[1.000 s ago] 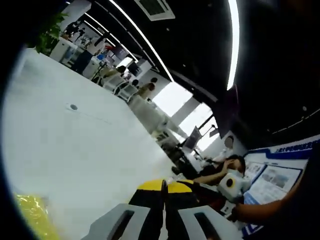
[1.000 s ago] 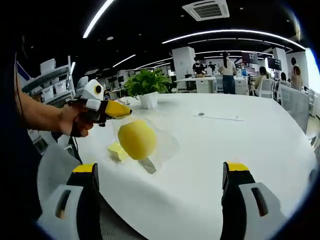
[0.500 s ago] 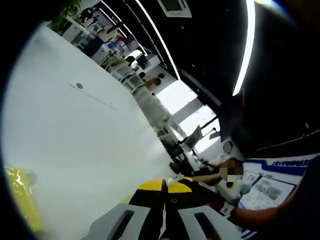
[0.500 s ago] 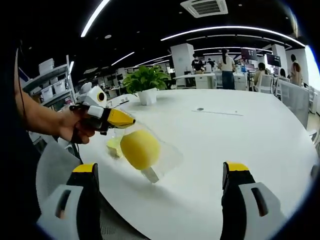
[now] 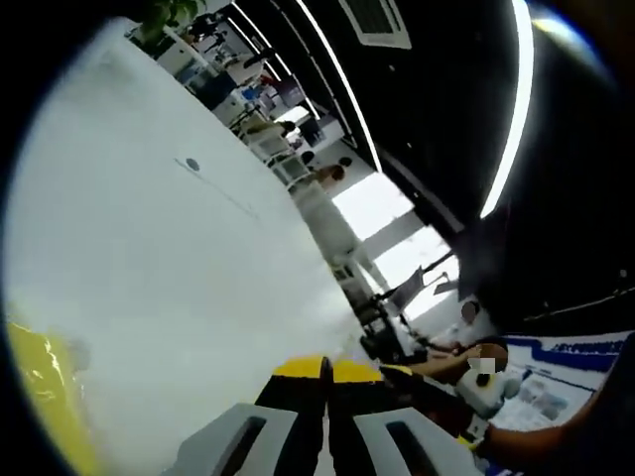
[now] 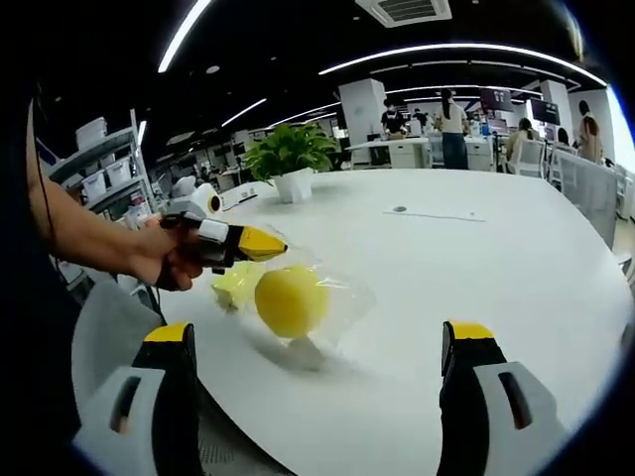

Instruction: Compare the silicone blocks by pressing each to a similar depth, holding the contact briefly, and releasing to observe deformation and rebound differences across the visible hardness samples.

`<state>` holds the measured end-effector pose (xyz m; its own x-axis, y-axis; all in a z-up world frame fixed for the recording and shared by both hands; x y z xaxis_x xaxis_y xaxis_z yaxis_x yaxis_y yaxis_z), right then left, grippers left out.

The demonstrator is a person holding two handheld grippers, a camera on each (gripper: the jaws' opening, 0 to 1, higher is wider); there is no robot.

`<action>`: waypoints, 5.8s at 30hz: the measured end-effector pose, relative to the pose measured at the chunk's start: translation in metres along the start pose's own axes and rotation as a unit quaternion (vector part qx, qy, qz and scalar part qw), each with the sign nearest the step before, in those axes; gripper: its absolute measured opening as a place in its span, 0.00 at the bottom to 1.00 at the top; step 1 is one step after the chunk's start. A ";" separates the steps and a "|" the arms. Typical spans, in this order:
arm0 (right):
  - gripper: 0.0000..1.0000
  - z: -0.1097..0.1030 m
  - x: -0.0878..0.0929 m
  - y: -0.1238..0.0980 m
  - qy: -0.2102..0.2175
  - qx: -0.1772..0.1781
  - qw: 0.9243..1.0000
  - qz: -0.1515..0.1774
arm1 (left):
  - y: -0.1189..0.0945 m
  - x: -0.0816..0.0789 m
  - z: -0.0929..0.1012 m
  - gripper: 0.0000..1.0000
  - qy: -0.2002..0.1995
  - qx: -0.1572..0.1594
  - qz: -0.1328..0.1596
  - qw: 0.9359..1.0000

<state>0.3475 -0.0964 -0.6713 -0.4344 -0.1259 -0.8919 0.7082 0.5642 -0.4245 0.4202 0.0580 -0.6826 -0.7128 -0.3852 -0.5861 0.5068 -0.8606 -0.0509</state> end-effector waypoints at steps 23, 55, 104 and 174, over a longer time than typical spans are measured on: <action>0.96 -0.004 0.006 0.006 0.017 0.000 1.000 -0.005 | 0.000 0.010 -0.057 0.00 0.070 -0.101 -0.046 0.991; 0.96 -0.005 0.007 0.006 0.021 -0.003 1.000 -0.016 | 0.003 0.018 -0.101 0.05 0.079 -0.196 -0.081 0.974; 0.96 0.001 0.027 0.003 0.005 0.045 0.999 -0.026 | -0.233 -0.041 -0.019 1.00 0.288 -0.184 0.000 0.940; 0.96 -0.007 0.025 -0.002 0.048 0.100 0.994 -0.002 | -0.262 -0.059 -0.023 1.00 0.286 -0.179 0.026 0.941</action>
<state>0.3309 -0.0949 -0.6916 -0.4814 -0.0435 -0.8754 0.7988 0.3895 -0.4585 0.3407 0.3139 -0.6532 -0.3569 -0.0933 -0.9295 0.7383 -0.6378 -0.2194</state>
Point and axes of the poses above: the point that each gripper's makers call its tool centre point, and the gripper's own axes: y roughly forward along the fingers, z roughly to its right, x roughly out of its underside, the point moved 3 cm from there along -y, roughly backward along the fingers, and after that the axes turned 9 degrees about x, right-handed, at the moved point
